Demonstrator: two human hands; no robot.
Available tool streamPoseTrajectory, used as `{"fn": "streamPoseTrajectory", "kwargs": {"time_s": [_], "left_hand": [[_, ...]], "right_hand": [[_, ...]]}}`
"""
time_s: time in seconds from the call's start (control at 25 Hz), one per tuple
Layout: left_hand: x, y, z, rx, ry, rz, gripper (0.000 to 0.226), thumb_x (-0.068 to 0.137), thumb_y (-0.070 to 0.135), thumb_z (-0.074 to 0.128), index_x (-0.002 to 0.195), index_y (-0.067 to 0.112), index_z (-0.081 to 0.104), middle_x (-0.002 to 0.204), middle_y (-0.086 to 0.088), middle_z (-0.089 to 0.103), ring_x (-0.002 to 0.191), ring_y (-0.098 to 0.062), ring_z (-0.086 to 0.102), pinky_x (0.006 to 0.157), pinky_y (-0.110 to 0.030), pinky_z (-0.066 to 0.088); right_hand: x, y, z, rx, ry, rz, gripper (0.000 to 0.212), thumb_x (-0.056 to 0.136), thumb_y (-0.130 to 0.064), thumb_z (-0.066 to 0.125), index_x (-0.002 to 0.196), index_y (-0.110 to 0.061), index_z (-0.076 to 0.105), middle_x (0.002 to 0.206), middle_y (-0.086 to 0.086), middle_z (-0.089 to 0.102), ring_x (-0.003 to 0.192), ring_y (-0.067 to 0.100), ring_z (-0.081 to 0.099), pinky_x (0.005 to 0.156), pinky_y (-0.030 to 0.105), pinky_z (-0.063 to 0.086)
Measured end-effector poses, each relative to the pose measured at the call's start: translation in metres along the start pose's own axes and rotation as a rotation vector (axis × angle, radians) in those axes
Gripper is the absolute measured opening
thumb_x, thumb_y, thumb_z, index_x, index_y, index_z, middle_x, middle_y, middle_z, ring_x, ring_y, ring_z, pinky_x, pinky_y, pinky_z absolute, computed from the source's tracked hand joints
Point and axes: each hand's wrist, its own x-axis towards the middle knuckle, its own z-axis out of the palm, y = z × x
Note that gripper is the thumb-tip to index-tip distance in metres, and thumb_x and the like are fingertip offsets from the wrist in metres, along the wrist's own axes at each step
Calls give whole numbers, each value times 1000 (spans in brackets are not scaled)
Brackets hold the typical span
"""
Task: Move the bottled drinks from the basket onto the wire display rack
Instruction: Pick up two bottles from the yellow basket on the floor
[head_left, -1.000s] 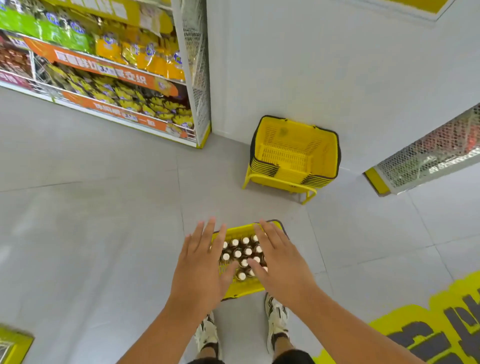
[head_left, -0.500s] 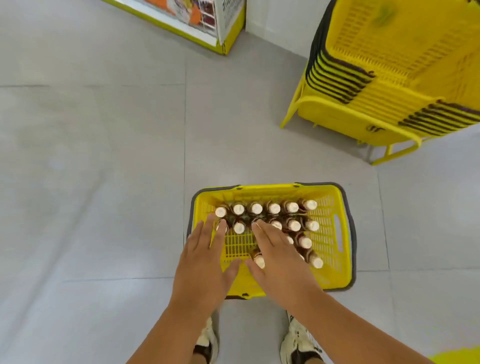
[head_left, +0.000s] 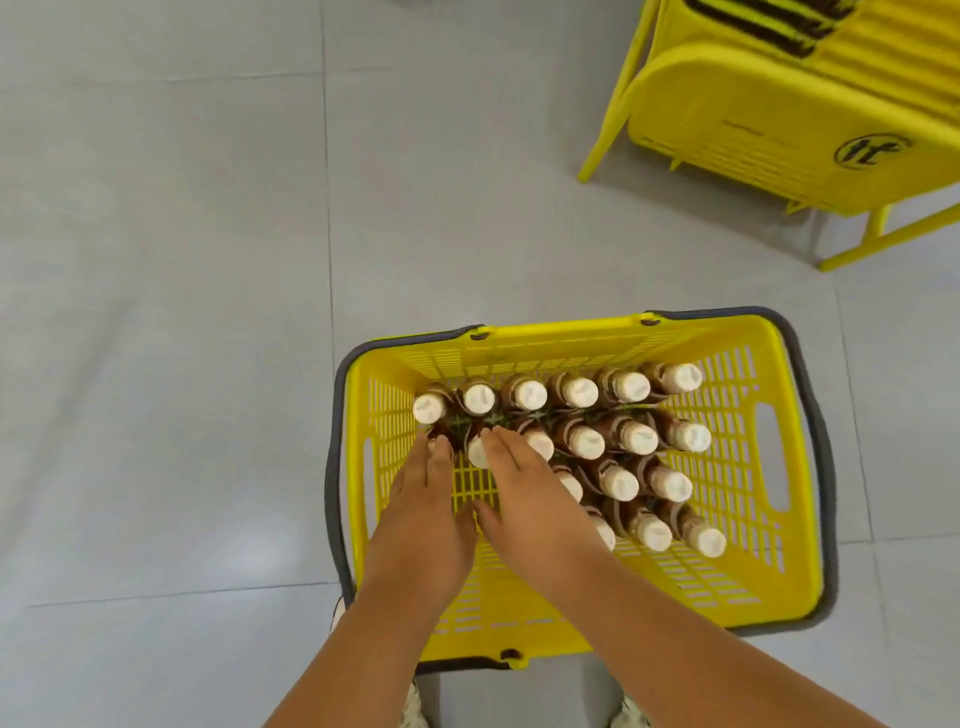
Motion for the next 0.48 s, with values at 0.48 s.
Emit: {"fn": "streamPoseTrajectory", "kwargs": {"time_s": [0.48], "left_hand": [[46, -9, 26, -540, 273, -248, 38, 98, 16, 66, 134, 24, 61, 116, 5, 70, 102, -11, 60, 80, -23, 44]], "right_hand": [[47, 2, 42, 335, 211, 303, 41, 103, -20, 53, 141, -27, 41, 126, 1, 65, 104, 21, 66, 78, 37, 57]]}}
